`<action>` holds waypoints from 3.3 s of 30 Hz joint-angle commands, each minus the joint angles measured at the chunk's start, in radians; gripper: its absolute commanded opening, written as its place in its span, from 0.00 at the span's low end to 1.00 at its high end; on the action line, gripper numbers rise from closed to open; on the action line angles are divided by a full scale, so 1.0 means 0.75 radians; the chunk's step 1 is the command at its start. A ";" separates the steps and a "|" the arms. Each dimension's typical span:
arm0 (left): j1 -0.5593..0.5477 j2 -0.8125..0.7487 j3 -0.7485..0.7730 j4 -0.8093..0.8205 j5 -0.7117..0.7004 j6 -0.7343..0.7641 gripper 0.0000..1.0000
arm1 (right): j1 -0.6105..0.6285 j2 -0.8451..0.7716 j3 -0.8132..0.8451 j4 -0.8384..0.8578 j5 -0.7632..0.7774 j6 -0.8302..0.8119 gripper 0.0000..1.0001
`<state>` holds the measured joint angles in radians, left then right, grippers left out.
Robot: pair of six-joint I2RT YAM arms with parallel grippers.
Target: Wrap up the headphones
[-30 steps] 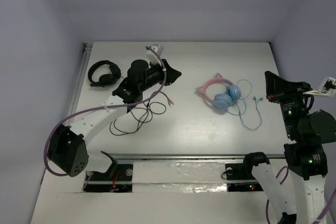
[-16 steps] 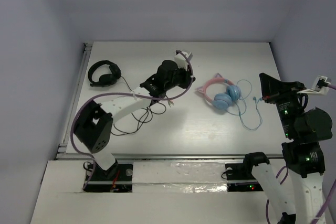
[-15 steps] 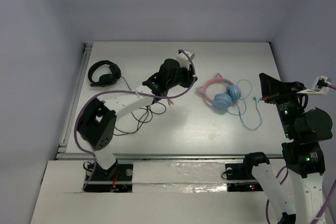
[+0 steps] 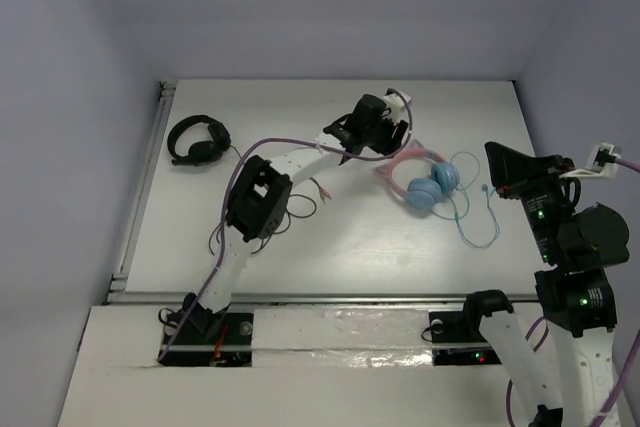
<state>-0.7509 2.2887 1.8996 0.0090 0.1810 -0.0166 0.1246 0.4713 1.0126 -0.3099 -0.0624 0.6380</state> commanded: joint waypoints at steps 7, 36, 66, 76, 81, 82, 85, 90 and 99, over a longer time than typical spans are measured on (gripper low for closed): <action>-0.023 0.231 0.363 -0.235 -0.022 0.135 0.54 | -0.009 0.010 -0.021 0.043 -0.074 -0.018 0.38; -0.107 0.520 0.607 -0.315 -0.202 0.165 0.26 | -0.009 0.042 -0.037 0.047 -0.123 -0.006 0.36; 0.353 -0.622 0.357 -0.374 0.063 -0.242 0.00 | -0.009 0.333 -0.235 0.450 -0.256 -0.114 0.61; 0.392 -0.679 0.558 -0.533 0.157 -0.342 0.00 | -0.009 0.588 -0.354 0.644 -0.346 -0.139 0.79; 0.416 -0.708 0.546 -0.519 0.241 -0.422 0.00 | -0.009 0.656 -0.446 0.742 -0.294 -0.116 0.79; 0.416 -0.728 0.531 -0.503 0.243 -0.436 0.00 | -0.009 0.672 -0.487 0.797 -0.277 -0.116 0.79; 0.416 -0.759 0.521 -0.489 0.262 -0.464 0.00 | -0.009 0.733 -0.516 0.865 -0.265 -0.127 0.77; 0.416 -0.793 0.533 -0.486 0.280 -0.489 0.00 | -0.009 0.856 -0.493 0.937 -0.360 -0.143 0.74; 0.416 -0.863 0.552 -0.464 0.323 -0.544 0.00 | -0.009 1.077 -0.524 1.243 -0.532 -0.057 0.70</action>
<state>-0.4377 1.7107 2.2593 -0.4511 0.3840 -0.3626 0.1246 1.2644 0.6281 0.4450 -0.3878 0.5705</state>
